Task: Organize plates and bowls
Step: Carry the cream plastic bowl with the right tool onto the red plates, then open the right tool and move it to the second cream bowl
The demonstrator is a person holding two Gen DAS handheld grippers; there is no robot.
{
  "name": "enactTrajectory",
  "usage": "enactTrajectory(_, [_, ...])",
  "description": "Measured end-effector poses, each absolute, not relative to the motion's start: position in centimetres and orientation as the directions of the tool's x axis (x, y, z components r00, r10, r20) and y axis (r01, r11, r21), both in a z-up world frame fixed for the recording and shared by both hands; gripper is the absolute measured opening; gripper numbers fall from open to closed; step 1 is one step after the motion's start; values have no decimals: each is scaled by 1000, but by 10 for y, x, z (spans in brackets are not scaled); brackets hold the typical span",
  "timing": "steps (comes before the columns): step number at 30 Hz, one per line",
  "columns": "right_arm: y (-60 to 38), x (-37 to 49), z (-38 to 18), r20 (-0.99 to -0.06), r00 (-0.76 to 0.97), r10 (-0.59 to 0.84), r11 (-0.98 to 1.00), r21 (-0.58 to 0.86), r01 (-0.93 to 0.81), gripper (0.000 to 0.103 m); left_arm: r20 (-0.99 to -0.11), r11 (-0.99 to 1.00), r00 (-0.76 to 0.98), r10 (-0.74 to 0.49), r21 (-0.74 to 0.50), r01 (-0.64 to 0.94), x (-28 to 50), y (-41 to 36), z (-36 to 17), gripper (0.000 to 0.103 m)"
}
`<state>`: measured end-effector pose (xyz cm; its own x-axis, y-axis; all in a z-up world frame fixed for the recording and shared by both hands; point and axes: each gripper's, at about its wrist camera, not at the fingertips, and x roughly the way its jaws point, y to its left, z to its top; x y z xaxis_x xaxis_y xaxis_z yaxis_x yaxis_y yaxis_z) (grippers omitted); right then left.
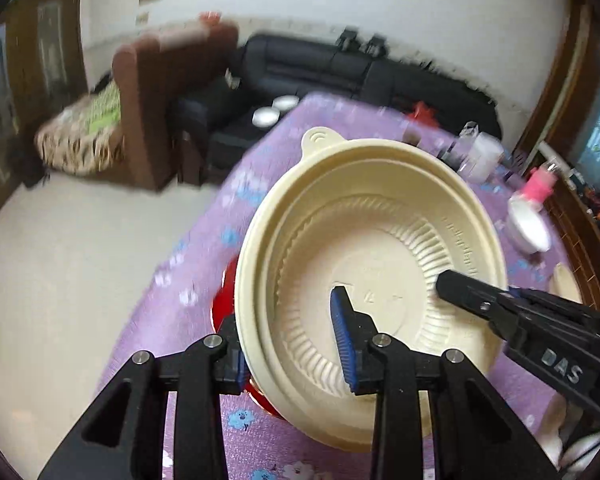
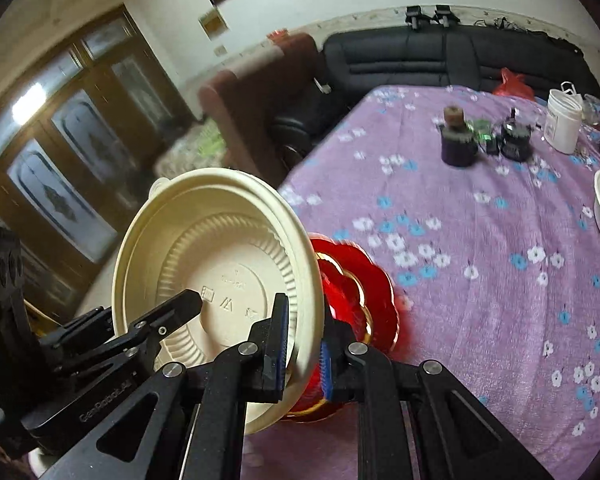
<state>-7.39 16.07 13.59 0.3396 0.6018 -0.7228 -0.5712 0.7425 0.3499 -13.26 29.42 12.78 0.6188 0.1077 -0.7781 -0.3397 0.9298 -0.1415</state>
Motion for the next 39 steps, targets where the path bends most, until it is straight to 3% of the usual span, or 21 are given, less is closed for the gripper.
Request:
enactTrajectory(6, [168,-65,96,-778,296,553,771,343,-537,16,-820,915,565,94,-153,-374,-128,309,97,35])
enactTrajectory(8, [169,-64,88,-787,291,544,774,337,-536,16,-817,908,570,81,-176,-380,-130,311,96,40])
enactTrajectory(10, [170,-65,86,-788,287,545,772,338,-537,16,-802,898,595,57,-219,-381,-132,312,99,57])
enactTrajectory(14, [168,-64,85,-778,313,545,777,328,-537,20,-769,886,637,55,-257,-386,-140,315,108,63])
enactTrajectory(15, [168,-66,86,-775,322,544,777,321,-541,22,-764,884,644,53,-264,-387,-141,316,111,63])
enactTrajectory(17, [170,-70,86,-769,355,531,783,285,-552,37,-749,879,660,57,-276,-389,-148,314,116,63])
enactTrajectory(19, [171,-74,87,-761,396,514,787,236,-570,43,-732,877,679,58,-287,-384,-155,312,121,63])
enactTrajectory(23, [172,-84,91,-744,459,486,792,153,-590,43,-690,876,722,55,-313,-366,-172,301,134,68])
enactTrajectory(27, [159,-88,105,-691,498,523,795,185,-578,44,-638,880,768,60,-330,-343,-189,286,151,76])
enactTrajectory(31, [133,-92,117,-643,530,552,802,237,-548,56,-575,891,816,52,-342,-298,-203,259,165,89])
enactTrajectory(39, [59,-74,96,-675,549,493,859,277,-431,57,-564,952,825,-47,-275,-134,-189,178,165,90])
